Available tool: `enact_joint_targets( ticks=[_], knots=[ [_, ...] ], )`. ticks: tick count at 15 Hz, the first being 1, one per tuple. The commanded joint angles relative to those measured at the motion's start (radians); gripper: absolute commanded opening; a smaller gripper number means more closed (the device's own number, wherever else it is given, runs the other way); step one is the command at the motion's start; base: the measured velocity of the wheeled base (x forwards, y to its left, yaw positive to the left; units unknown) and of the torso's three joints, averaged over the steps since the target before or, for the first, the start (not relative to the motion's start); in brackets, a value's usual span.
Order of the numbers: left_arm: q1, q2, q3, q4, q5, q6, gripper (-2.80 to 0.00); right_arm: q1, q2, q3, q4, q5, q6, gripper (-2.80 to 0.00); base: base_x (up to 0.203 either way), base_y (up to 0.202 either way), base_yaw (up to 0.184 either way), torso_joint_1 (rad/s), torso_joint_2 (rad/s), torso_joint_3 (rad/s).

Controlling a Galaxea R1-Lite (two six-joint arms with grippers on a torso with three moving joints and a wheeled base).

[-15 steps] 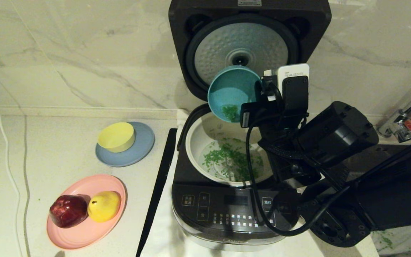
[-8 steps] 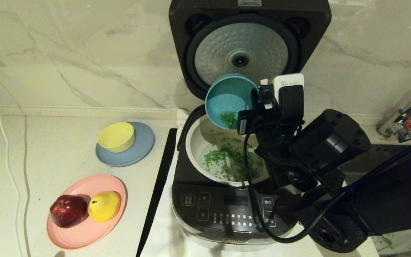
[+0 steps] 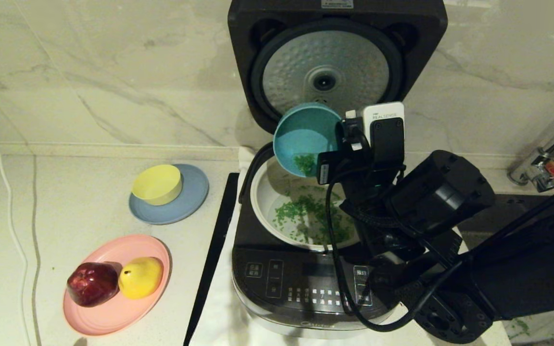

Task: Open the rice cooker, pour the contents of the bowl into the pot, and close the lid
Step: Pour the water from the bowl into the rice cooker

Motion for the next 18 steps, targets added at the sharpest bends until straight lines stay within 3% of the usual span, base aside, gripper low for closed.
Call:
enact_joint_targets(
  ticks=[1, 5, 7, 9, 12, 16, 18],
  knots=[
    [0.000, -0.001, 0.003, -0.001, 0.000, 0.000, -2.80, 0.008, -0.030, -0.001, -0.009, -0.016, -0.007, -2.80, 0.000, 0.000, 0.000, 0.000, 0.00, 0.000],
    [0.000, 0.001, 0.003, -0.001, 0.000, -0.001, -2.80, 0.029, -0.108, 0.049, 0.098, -0.051, 0.016, -2.80, 0.000, 0.000, 0.000, 0.000, 0.00, 0.000],
    [0.000, 0.000, 0.003, -0.001, 0.000, 0.001, -2.80, 0.036, -0.154, 0.057, 0.213, -0.066, 0.061, -2.80, 0.000, 0.000, 0.000, 0.000, 0.00, 0.000],
    [0.000, 0.000, 0.003, -0.001, 0.000, -0.001, -2.80, 0.037, -0.225, 0.055, 0.409, -0.068, 0.148, -2.80, 0.000, 0.000, 0.000, 0.000, 0.00, 0.000],
    [0.000, 0.000, 0.003, -0.001, 0.000, -0.001, -2.80, 0.035, -0.370, 0.034, 0.804, -0.054, 0.344, -2.80, 0.000, 0.000, 0.000, 0.000, 0.00, 0.000],
    [0.000, -0.001, 0.003, -0.001, 0.000, 0.001, -2.80, 0.029, -0.578, -0.006, 1.303, 0.051, 0.579, -2.80, 0.000, 0.000, 0.000, 0.000, 0.00, 0.000],
    [0.000, -0.001, 0.003, -0.001, 0.000, -0.001, -2.80, 0.013, -0.676, -0.022, 1.483, 0.112, 0.650, -2.80, 0.000, 0.000, 0.000, 0.000, 0.00, 0.000]
  ],
)
